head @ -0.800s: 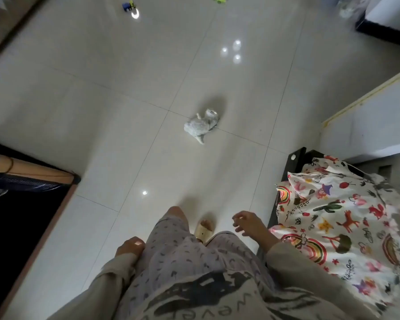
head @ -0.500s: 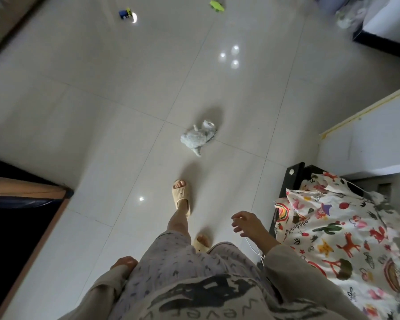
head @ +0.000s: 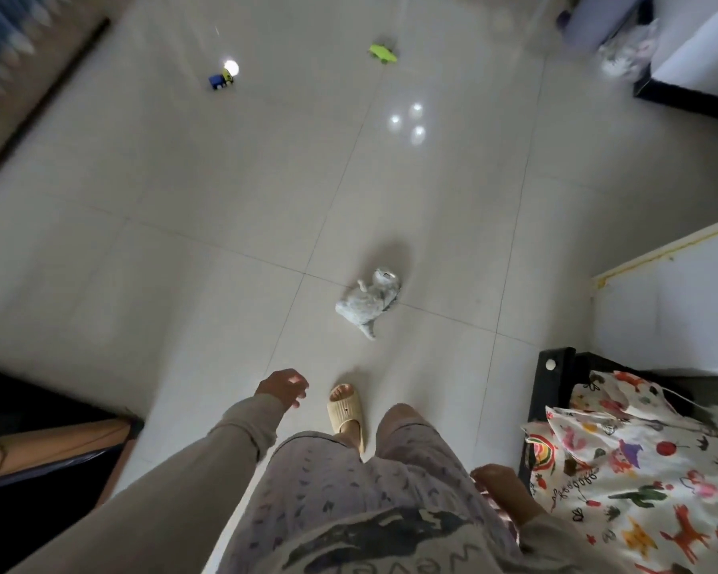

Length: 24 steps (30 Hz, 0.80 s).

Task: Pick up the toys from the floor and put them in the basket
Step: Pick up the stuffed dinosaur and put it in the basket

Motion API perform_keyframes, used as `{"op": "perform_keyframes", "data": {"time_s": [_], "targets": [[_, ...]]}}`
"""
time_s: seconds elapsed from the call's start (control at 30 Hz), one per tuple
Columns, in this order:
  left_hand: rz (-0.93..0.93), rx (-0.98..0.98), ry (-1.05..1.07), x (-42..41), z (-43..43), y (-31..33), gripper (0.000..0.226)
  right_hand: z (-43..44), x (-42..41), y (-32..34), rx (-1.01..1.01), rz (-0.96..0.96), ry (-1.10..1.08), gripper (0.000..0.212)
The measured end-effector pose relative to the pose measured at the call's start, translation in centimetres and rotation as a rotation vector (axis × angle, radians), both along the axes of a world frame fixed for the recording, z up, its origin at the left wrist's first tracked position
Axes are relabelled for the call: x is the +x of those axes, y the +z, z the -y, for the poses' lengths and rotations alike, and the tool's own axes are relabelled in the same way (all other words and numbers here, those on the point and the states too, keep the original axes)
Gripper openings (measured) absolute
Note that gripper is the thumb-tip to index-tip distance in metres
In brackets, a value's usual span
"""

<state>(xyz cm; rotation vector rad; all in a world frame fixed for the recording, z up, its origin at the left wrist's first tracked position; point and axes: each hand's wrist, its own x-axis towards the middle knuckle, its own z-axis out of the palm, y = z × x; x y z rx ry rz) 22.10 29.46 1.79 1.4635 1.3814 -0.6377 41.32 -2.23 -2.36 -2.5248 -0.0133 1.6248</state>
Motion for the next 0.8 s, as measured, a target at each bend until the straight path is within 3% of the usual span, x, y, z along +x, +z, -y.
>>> {"op": "perform_keyframes", "data": {"time_s": [0.03,0.07,0.2,0.37,0.5,0.67,0.8], "targets": [[0.014,0.01,-0.001,0.8,-0.8,0.2,0.024,-1.1,0.4,0.1,0.012,0.002,0.081,0.032],[0.02,0.014,-0.001,1.4,-1.5,0.3,0.026,-2.1,0.6,0.2,0.026,0.024,0.008,0.032],[-0.007,-0.008,-0.015,2.6,-2.7,-0.4,0.017,-6.4,2.9,0.5,0.071,0.07,0.061,0.018],[-0.222,-0.053,-0.079,1.4,-2.2,-1.7,0.025,-11.4,6.8,2.1,0.077,-0.054,0.095,0.016],[-0.319,-0.131,0.007,0.4,-0.9,-2.0,0.015,-14.9,10.6,2.2,0.126,-0.066,0.129,0.014],[-0.338,-0.176,0.125,2.4,-0.7,-2.4,0.012,-17.3,15.1,1.7,0.161,-0.076,0.068,0.016],[-0.246,-0.16,0.184,6.9,-2.6,-3.4,0.015,-17.5,17.5,0.4,0.097,-0.097,0.161,0.014]]}}
